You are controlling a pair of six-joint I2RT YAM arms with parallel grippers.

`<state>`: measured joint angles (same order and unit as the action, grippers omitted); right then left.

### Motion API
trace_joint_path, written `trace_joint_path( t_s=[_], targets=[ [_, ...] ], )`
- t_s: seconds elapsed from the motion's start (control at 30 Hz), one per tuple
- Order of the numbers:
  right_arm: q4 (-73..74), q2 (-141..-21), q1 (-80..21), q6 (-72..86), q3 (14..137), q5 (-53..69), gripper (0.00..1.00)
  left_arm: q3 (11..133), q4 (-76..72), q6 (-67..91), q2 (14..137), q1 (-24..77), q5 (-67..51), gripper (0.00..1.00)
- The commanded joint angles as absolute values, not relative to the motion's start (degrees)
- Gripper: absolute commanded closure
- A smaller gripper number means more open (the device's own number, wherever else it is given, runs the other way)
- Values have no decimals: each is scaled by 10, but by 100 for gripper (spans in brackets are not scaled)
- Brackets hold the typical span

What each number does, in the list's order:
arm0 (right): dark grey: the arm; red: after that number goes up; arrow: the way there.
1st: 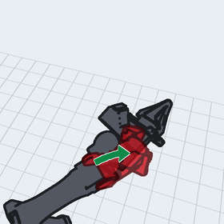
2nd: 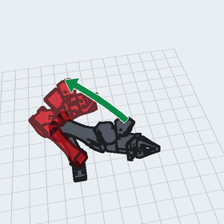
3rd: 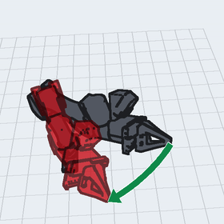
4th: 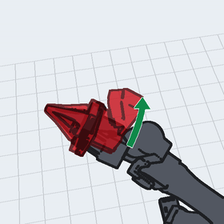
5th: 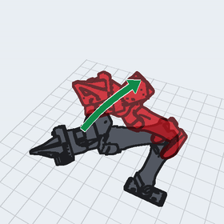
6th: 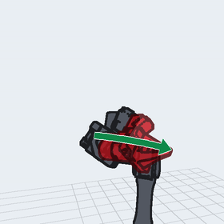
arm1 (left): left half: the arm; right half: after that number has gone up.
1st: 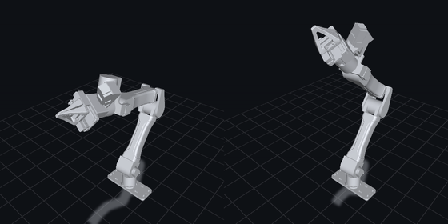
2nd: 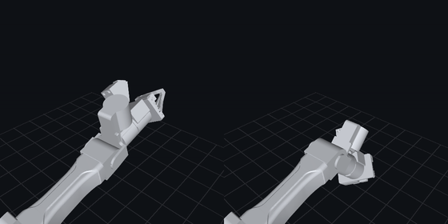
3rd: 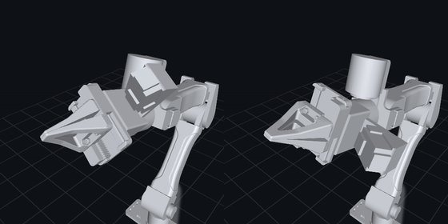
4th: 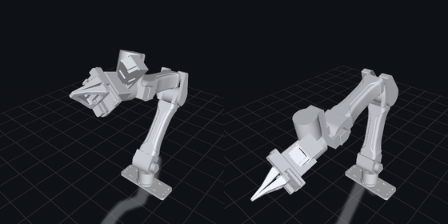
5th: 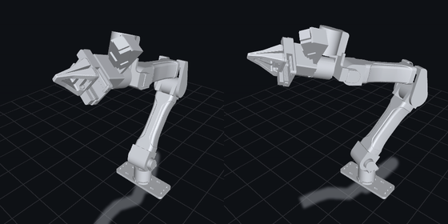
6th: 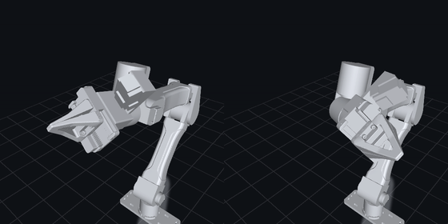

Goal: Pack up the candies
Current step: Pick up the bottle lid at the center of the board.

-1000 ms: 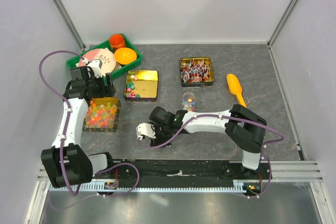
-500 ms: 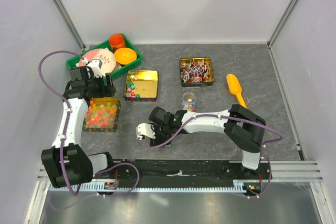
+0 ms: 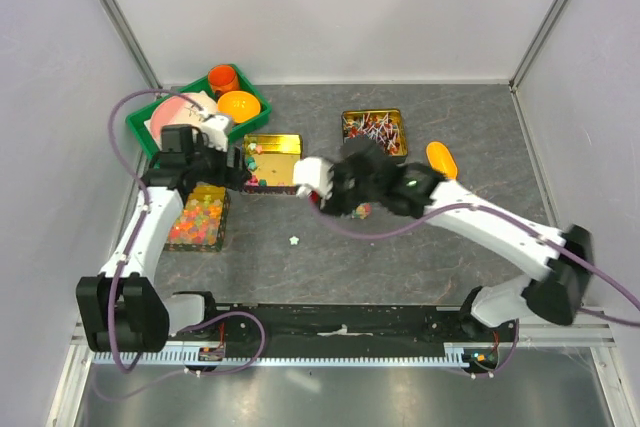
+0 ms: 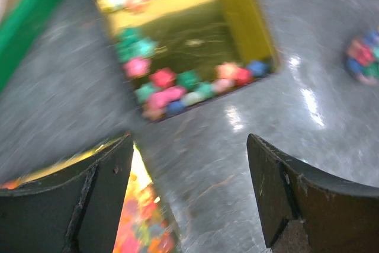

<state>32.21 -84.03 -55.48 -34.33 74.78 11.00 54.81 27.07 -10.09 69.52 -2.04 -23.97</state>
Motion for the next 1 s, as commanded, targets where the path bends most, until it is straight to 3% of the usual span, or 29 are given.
trace_joint_path(
  t_s=[0.0, 0.13, 0.33, 0.57, 0.97],
  targets=[
    [343, -755, -480, -350, 755, 82, 46, 513, 189, -200, 709, 78, -272, 16],
    [321, -671, -406, -339, 723, 89, 45, 511, 127, -200, 762, 178, -270, 16],
    [335, -614, -317, -349, 716, 76, 44, 526, -1, -149, 866, 231, -344, 14],
    [345, -606, -270, -343, 735, 77, 44, 489, -197, -122, 945, 286, -423, 13],
    [347, -618, -226, -327, 740, 102, 45, 463, -372, -74, 1076, 323, -480, 9]
  ],
)
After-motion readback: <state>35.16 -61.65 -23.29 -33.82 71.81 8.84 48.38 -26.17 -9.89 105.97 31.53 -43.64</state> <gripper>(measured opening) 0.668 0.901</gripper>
